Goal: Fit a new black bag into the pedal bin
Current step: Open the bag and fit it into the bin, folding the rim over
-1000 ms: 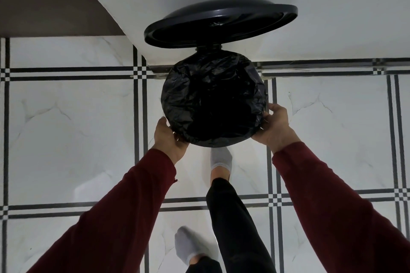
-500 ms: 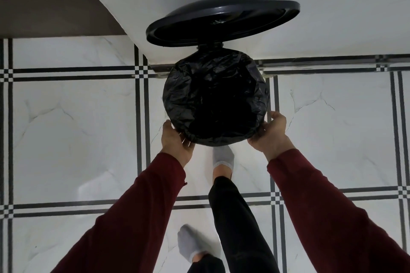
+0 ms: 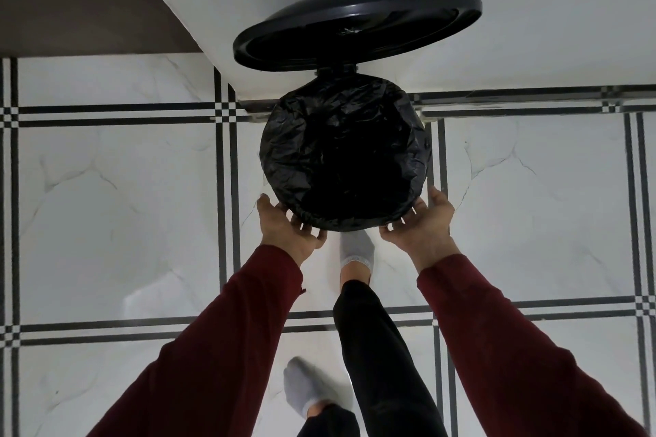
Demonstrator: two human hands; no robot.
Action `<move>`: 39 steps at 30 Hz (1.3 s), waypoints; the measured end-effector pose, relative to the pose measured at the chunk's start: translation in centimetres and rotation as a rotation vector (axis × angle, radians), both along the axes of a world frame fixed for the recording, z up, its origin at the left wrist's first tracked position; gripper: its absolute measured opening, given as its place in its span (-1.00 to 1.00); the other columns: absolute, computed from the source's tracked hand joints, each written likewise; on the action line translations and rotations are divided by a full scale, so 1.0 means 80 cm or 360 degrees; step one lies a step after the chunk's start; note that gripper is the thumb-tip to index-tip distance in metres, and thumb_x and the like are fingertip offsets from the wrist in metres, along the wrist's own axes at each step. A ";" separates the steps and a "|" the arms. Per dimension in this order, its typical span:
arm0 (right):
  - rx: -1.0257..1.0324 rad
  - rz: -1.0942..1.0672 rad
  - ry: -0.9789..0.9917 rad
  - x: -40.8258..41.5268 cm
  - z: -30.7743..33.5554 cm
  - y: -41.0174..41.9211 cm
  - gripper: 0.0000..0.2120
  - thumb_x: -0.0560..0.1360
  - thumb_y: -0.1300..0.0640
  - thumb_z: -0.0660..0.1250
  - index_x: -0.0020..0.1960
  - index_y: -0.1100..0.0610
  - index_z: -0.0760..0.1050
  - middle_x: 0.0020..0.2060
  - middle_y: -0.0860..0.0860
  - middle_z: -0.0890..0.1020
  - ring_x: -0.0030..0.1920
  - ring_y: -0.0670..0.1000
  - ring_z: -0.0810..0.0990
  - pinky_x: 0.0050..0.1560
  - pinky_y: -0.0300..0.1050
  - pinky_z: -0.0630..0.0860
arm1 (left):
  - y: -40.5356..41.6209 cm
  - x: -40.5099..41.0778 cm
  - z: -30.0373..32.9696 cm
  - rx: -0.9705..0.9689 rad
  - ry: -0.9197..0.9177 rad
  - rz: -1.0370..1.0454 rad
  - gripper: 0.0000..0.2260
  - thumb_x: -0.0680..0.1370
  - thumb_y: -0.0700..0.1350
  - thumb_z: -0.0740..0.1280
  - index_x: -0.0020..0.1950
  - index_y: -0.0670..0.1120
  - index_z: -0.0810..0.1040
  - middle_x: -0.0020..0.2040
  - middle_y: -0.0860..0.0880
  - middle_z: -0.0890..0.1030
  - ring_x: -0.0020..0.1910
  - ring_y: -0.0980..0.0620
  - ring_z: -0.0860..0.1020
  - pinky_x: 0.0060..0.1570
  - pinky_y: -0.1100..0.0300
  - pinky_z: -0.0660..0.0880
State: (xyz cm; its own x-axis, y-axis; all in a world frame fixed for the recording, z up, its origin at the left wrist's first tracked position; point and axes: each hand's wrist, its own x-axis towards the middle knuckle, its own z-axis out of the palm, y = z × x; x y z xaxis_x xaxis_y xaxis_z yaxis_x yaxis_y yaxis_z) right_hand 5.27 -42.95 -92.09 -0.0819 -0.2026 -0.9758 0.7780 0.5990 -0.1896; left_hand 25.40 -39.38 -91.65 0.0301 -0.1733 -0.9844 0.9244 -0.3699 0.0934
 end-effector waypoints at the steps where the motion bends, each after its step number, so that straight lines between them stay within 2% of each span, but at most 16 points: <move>1: 0.0004 -0.0008 -0.0022 0.000 0.000 0.001 -0.52 0.57 -0.18 0.20 0.24 0.15 0.60 0.23 0.13 0.66 0.23 0.18 0.62 0.20 0.19 0.53 | 0.001 -0.001 0.001 -0.0015 0.0036 0.0041 -0.51 0.62 0.31 0.10 0.32 0.02 0.55 0.25 -0.11 0.59 0.23 -0.16 0.57 0.23 -0.22 0.47; 5: -0.0035 -0.0084 -0.0078 -0.001 -0.004 0.003 -0.55 0.60 -0.17 0.20 0.26 0.12 0.59 0.20 0.16 0.66 0.23 0.22 0.63 0.25 0.26 0.53 | 0.007 0.004 -0.001 -0.0016 0.0034 0.0057 -0.46 0.63 0.30 0.09 0.36 -0.05 0.52 0.33 -0.14 0.59 0.27 -0.15 0.57 0.28 -0.18 0.46; 8: 0.0042 0.0169 0.0059 -0.007 0.000 0.000 -0.64 0.59 -0.14 0.18 0.16 0.04 0.61 0.19 0.00 0.67 0.23 0.08 0.60 0.22 0.14 0.46 | -0.001 0.010 0.005 0.0093 -0.0157 -0.0225 -0.40 0.61 0.34 0.07 0.48 -0.01 0.45 0.50 -0.04 0.45 0.45 -0.09 0.42 0.46 -0.16 0.27; 10: 0.0129 0.0387 0.0422 -0.012 0.004 -0.005 -0.77 0.54 -0.07 0.22 0.01 0.00 0.60 0.07 -0.08 0.64 0.12 0.02 0.58 0.19 0.07 0.44 | -0.011 0.019 0.004 0.0246 -0.0372 -0.0318 -0.34 0.60 0.35 0.08 0.60 0.01 0.31 0.60 0.00 0.30 0.54 -0.07 0.31 0.53 -0.14 0.18; 12: 0.0064 0.0515 0.1100 -0.018 0.010 -0.018 -0.86 0.47 0.02 0.23 -0.15 0.02 0.54 -0.15 -0.08 0.59 -0.07 0.02 0.55 0.05 -0.01 0.48 | -0.024 0.036 0.000 0.0318 -0.0669 -0.0292 -0.32 0.57 0.32 0.13 0.62 0.02 0.25 0.59 -0.02 0.32 0.52 -0.07 0.34 0.52 -0.13 0.23; 14: -0.0288 0.0720 0.1668 -0.019 0.017 -0.042 -0.84 0.46 0.06 0.22 -0.10 0.05 0.57 -0.13 -0.06 0.62 -0.09 -0.01 0.57 0.07 -0.07 0.53 | -0.038 0.054 -0.008 0.0266 -0.1001 -0.0372 -0.42 0.55 0.25 0.17 0.47 -0.04 0.41 0.45 -0.04 0.46 0.39 -0.07 0.45 0.44 -0.11 0.35; 17: -0.0730 0.1241 0.1933 -0.015 0.023 -0.096 -0.76 0.51 0.03 0.27 0.08 0.10 0.61 0.11 0.01 0.58 0.02 -0.05 0.60 0.13 -0.20 0.48 | -0.066 0.061 -0.006 -0.0059 -0.1346 -0.0551 -0.80 0.63 0.06 0.24 -0.03 -0.06 0.50 0.02 0.04 0.55 -0.01 0.08 0.50 0.11 0.18 0.46; 19: -0.0849 0.1650 0.1934 -0.010 0.019 -0.131 -0.68 0.53 -0.05 0.31 0.19 0.11 0.59 0.17 0.02 0.52 0.05 -0.03 0.56 0.13 -0.21 0.42 | -0.085 0.062 -0.002 -0.0179 -0.1445 -0.0763 -0.80 0.64 0.03 0.24 -0.14 -0.02 0.47 -0.12 0.07 0.54 -0.14 0.12 0.49 -0.04 0.20 0.44; 23: -0.0703 0.2066 0.1538 0.007 0.018 -0.184 -0.55 0.54 -0.23 0.27 0.25 0.06 0.57 0.13 0.01 0.60 0.10 0.03 0.54 0.13 -0.12 0.41 | -0.114 0.068 -0.013 -0.0221 -0.1275 -0.1054 -0.64 0.57 0.20 0.17 -0.03 -0.04 0.60 -0.02 -0.06 0.68 0.02 -0.07 0.64 0.08 0.02 0.57; 26: -0.0437 0.2002 0.1226 0.010 0.012 -0.211 -0.51 0.49 -0.29 0.26 0.09 0.10 0.61 0.03 0.06 0.67 0.12 0.14 0.63 0.19 -0.03 0.52 | -0.129 0.068 -0.012 -0.0168 -0.1161 -0.1174 -0.66 0.65 0.08 0.16 -0.07 -0.10 0.60 -0.14 -0.03 0.62 -0.13 0.00 0.59 -0.13 0.15 0.52; 28: -0.0337 0.1767 0.0904 0.009 0.007 -0.221 -0.54 0.46 -0.29 0.29 -0.01 0.11 0.60 -0.19 0.01 0.70 -0.09 0.10 0.74 -0.10 -0.15 0.61 | -0.139 0.069 -0.013 -0.0184 -0.1208 -0.1323 -0.73 0.70 -0.05 0.11 0.09 -0.12 0.57 -0.15 0.02 0.54 -0.12 0.02 0.55 -0.15 0.16 0.52; 30: -0.0336 0.1687 0.0683 0.007 0.008 -0.225 -0.59 0.55 -0.22 0.25 -0.13 0.14 0.55 -0.48 -0.03 0.62 -0.48 -0.03 0.65 -0.47 -0.33 0.49 | -0.143 0.074 -0.017 -0.0215 -0.1259 -0.1489 -0.73 0.70 -0.08 0.12 0.25 -0.14 0.54 -0.06 0.00 0.57 0.03 -0.08 0.59 -0.02 0.11 0.58; 31: -0.0339 0.1675 0.0643 0.006 0.006 -0.227 -0.58 0.58 -0.20 0.23 -0.17 0.14 0.53 -0.54 -0.03 0.59 -0.56 -0.04 0.60 -0.53 -0.34 0.45 | -0.143 0.077 -0.020 -0.0221 -0.1223 -0.1547 -0.74 0.69 -0.05 0.16 0.24 -0.12 0.56 -0.03 -0.01 0.60 0.09 -0.11 0.62 -0.02 0.12 0.59; 33: -0.0333 0.1677 0.0573 0.011 0.003 -0.231 -0.58 0.58 -0.20 0.23 -0.16 0.16 0.54 -0.51 0.01 0.62 -0.55 0.00 0.61 -0.51 -0.31 0.49 | -0.143 0.083 -0.027 -0.0250 -0.1098 -0.1493 -0.79 0.65 0.00 0.22 0.08 -0.04 0.63 -0.02 -0.01 0.66 0.07 -0.08 0.65 -0.05 0.14 0.60; 35: -0.0326 0.1632 0.0538 0.015 0.001 -0.234 -0.59 0.53 -0.21 0.28 0.00 0.16 0.57 -0.43 0.03 0.65 -0.48 0.04 0.65 -0.41 -0.25 0.55 | -0.145 0.082 -0.026 -0.0304 -0.1004 -0.1460 -0.79 0.65 -0.01 0.24 -0.02 0.01 0.66 -0.01 -0.02 0.70 0.02 -0.03 0.67 -0.01 0.13 0.61; 39: -0.0308 0.1600 0.0755 0.015 -0.009 -0.234 -0.56 0.46 -0.15 0.36 0.15 0.17 0.60 -0.30 0.05 0.68 -0.37 0.07 0.70 -0.26 -0.11 0.61 | -0.145 0.092 -0.037 -0.0310 -0.1026 -0.1456 -0.79 0.61 0.08 0.29 0.06 0.03 0.67 0.09 -0.03 0.72 0.07 -0.03 0.69 0.19 -0.01 0.62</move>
